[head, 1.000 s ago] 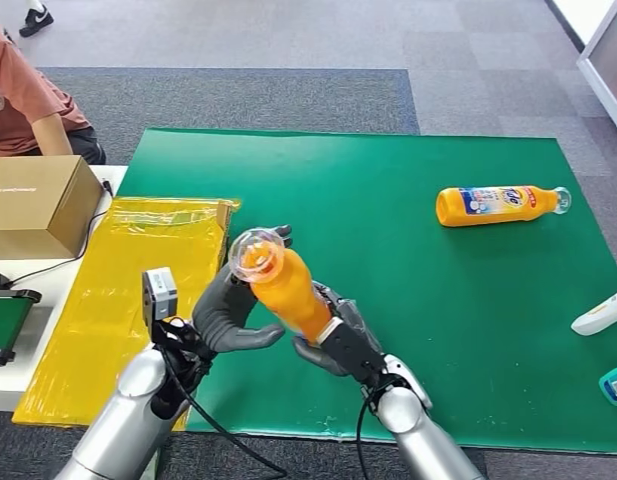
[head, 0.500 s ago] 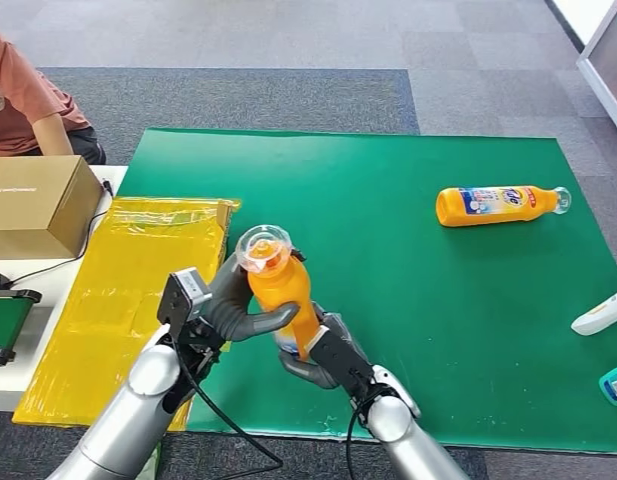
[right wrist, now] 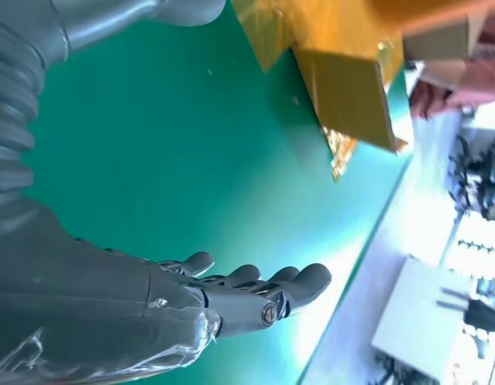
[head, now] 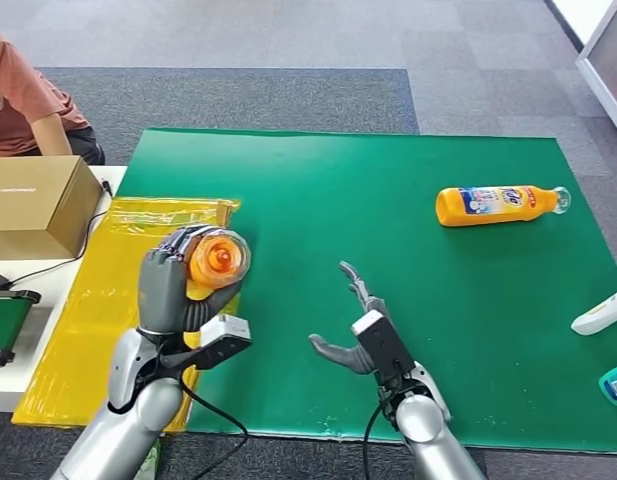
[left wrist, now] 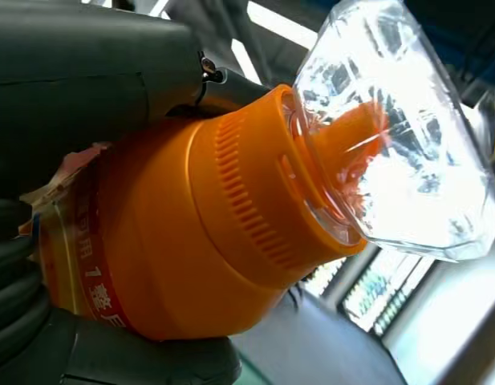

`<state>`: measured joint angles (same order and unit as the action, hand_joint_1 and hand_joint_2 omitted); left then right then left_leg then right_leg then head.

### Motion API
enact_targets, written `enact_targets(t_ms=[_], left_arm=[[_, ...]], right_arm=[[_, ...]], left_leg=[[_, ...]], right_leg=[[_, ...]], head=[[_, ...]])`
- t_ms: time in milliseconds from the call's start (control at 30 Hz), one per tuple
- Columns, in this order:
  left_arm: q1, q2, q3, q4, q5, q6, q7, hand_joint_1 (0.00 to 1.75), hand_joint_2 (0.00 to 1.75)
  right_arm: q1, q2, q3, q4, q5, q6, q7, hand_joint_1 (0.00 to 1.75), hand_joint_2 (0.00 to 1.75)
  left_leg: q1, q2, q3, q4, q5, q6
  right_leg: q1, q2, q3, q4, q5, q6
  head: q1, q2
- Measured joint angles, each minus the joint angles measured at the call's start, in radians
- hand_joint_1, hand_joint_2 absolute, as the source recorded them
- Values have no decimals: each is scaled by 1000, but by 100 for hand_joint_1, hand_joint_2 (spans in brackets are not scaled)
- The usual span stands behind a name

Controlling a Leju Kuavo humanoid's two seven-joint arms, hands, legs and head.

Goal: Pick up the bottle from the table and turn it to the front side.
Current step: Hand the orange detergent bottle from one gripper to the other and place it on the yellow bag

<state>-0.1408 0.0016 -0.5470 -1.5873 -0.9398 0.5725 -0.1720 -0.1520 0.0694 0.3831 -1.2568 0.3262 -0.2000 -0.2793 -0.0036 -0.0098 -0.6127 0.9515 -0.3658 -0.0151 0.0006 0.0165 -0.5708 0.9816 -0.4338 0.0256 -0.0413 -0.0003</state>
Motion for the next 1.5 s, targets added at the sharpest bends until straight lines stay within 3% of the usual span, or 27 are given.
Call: enact_targets(t_ms=[133, 267, 367, 467, 600, 733, 867, 1000, 1067, 1200, 1400, 1500], left_arm=[[27, 4, 18, -8, -276, 91, 91, 175, 175], [31, 10, 24, 6, -524, 82, 217, 175, 175], [14, 24, 13, 57, -594, 47, 318, 175, 175], [-8, 38, -3, 117, -596, 39, 359, 175, 175], [-48, 41, -14, 246, -566, -21, 327, 175, 175], [-117, 25, 2, 520, -441, 28, 179, 175, 175], [-190, 6, 6, 734, -424, 71, 128, 175, 175], [-239, -13, 6, 856, -421, 89, 125, 0, 175], [-249, -21, 10, 894, -409, 96, 125, 0, 175], [-251, -38, 27, 932, -375, 115, 109, 0, 0], [-170, -67, 113, 838, -253, 129, -54, 0, 0], [-96, -99, 180, 706, -103, 130, -216, 0, 0]], right_arm=[[8, -2, -42, -40, -17, -5, 1, 0, 175], [12, -3, -69, -73, -29, -4, 1, 0, 175], [12, -3, -78, -93, -33, 3, 1, 0, 175], [12, -3, -84, -108, -36, 6, 1, 0, 175], [5, -3, -89, -123, -48, 20, 0, 0, 175], [-19, -3, -87, -148, -76, 44, -10, 0, 175], [-38, -4, -70, -174, -84, 61, -18, 0, 175], [-40, -4, -46, -199, -84, 68, -22, 0, 175], [-40, -4, -36, -209, -84, 68, -25, 0, 175], [-40, -7, -17, -227, -83, 69, -28, 0, 175], [-28, -20, -2, -242, -80, 53, -29, 0, 175], [-10, -27, -1, -244, -74, 31, -30, 0, 175]], left_leg=[[0, 0, 0, 0, 0, 0], [0, 0, 0, 0, 0, 0], [0, 0, 0, 0, 0, 0], [0, 0, 0, 0, 1, 0], [0, 0, 0, 0, 1, 0], [0, 0, 0, 0, 1, 0], [0, 0, 0, 0, 2, 0], [0, 0, 0, 0, 2, 0], [0, 0, 0, 0, 2, 0], [0, 0, 1, 0, 2, 0], [0, 0, 0, 0, 1, 0], [-1, 0, 0, 0, 1, 1]], right_leg=[[0, 0, 0, 0, 0, 0], [0, 0, 0, 0, 0, 0], [0, 0, 0, 0, 0, 0], [0, 0, 0, 0, 1, 0], [0, 0, 0, 0, 1, 0], [0, 0, 0, 0, 1, 0], [0, 0, 0, 0, 1, 0], [0, 0, 1, 0, 1, 0], [0, 0, 0, 0, 1, 0], [0, 0, 1, 0, 1, 0], [0, 0, 0, 0, 1, 1], [-1, 0, 0, 0, 1, 1]], head=[[0, 0], [0, 0], [0, 0], [0, 0], [0, 0], [0, 0], [0, 0], [0, 0], [0, 0], [0, 0], [0, 0], [0, 0]])
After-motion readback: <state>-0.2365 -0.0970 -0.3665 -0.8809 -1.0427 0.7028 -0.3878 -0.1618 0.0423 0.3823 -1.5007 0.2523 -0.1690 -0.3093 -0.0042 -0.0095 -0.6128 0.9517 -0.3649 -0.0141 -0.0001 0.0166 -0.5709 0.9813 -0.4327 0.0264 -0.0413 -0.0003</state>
